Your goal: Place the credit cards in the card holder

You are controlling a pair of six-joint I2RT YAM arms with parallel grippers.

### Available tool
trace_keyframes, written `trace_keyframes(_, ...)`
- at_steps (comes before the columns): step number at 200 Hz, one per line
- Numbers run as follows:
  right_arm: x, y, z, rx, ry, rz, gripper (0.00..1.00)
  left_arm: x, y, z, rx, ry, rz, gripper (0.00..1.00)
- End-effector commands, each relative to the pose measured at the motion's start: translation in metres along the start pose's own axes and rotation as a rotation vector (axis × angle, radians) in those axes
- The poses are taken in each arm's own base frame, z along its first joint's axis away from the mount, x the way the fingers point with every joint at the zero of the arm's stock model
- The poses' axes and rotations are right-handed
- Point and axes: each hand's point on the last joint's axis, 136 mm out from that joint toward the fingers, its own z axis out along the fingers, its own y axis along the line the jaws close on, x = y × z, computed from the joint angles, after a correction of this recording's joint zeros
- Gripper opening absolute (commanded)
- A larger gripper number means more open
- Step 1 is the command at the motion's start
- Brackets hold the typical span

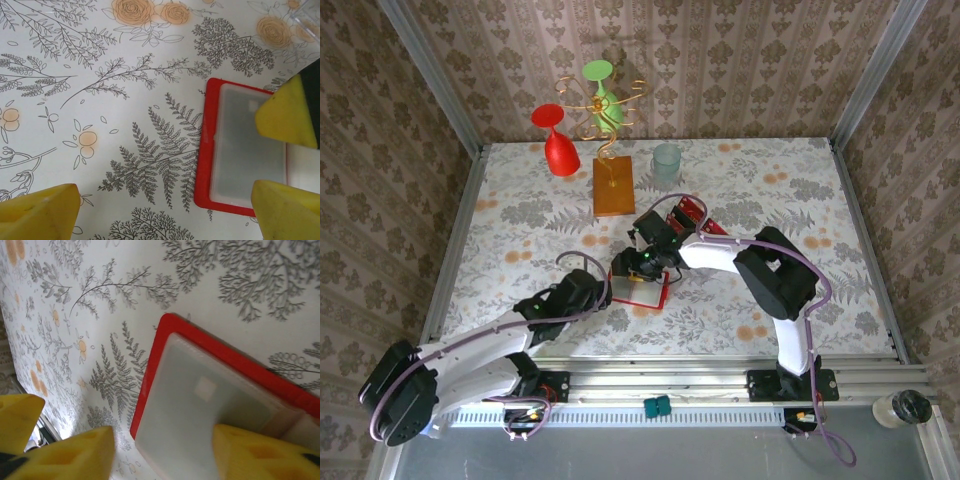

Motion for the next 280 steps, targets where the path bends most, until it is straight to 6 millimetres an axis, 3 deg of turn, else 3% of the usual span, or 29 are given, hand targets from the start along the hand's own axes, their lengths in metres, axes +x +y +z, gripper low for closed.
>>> trace_keyframes(1, -0.002, 0.000, -0.009, -0.003, -0.023, 0.006, 0.40, 0.001, 0.001, 0.004, -0.007, 0.004, -0.007, 0.90)
trace_keyframes(30, 0.001, -0.006, -0.007, 0.008, -0.014, 0.013, 0.21, 0.001, -0.002, 0.009, -0.007, 0.015, 0.003, 0.90)
trace_keyframes(61, 0.000, -0.013, -0.004, 0.031, -0.005, 0.013, 0.14, 0.002, -0.006, 0.015, -0.007, 0.033, 0.018, 0.90)
trace_keyframes(131, 0.005, -0.023, 0.005, 0.057, 0.031, 0.014, 0.12, -0.007, -0.017, 0.029, -0.004, 0.059, 0.060, 0.92)
trace_keyframes(173, 0.004, -0.021, 0.005, 0.051, 0.031, 0.013, 0.13, 0.000, -0.017, 0.039, -0.016, 0.090, 0.080, 0.92)
trace_keyframes(216, -0.003, 0.000, -0.023, 0.011, -0.015, -0.021, 0.16, 0.009, -0.009, 0.041, -0.041, 0.107, 0.076, 0.92)
trace_keyframes(241, -0.005, 0.009, -0.051, 0.021, -0.067, -0.058, 0.26, 0.012, -0.007, 0.042, -0.050, 0.115, 0.074, 0.92)
trace_keyframes(262, -0.001, -0.001, -0.075, 0.103, -0.108, -0.092, 0.36, 0.014, -0.004, 0.043, -0.064, 0.119, 0.073, 0.91)
trace_keyframes(280, 0.007, -0.023, -0.093, 0.217, -0.137, -0.117, 0.46, 0.015, -0.002, 0.043, -0.072, 0.121, 0.071, 0.91)
